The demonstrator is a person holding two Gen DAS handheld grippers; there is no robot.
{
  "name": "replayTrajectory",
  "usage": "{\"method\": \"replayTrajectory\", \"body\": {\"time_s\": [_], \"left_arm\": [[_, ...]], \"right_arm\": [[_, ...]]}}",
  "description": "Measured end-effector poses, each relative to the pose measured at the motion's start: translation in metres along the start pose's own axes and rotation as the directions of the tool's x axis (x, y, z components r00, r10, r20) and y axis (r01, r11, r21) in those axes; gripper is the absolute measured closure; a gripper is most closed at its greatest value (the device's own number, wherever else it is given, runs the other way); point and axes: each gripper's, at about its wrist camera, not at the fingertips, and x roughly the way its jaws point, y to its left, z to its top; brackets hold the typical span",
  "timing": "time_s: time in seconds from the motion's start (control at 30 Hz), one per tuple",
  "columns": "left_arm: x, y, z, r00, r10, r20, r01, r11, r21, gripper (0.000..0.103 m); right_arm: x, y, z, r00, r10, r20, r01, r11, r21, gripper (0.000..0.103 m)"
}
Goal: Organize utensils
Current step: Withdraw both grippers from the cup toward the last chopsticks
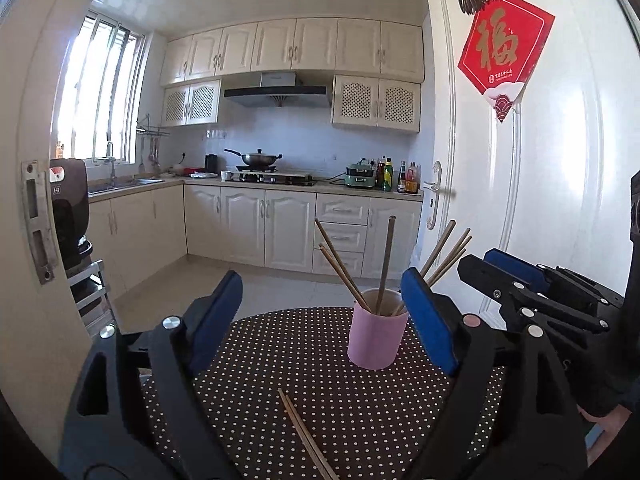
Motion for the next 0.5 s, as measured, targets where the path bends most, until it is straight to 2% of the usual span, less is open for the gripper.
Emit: {"method": "replayTrajectory", "body": {"time_s": [0.17,0.5], "left_arm": [[-0.017,0.0,-0.005,1.0,0.018,0.016,-0.018,0.999,0.033,0.02],[-0.017,0.021,-0.028,0.996,0.065,-0.057,-0.063,0.997,0.049,0.017]], "right_arm": [[-0.01,0.013,-0.005,1.0,0.016,-0.008,-0.016,0.999,-0.029,0.066],[-0.002,0.033,-0.028,0.996,0.039,-0.086,-0.044,0.997,-0.061,0.061]]}}
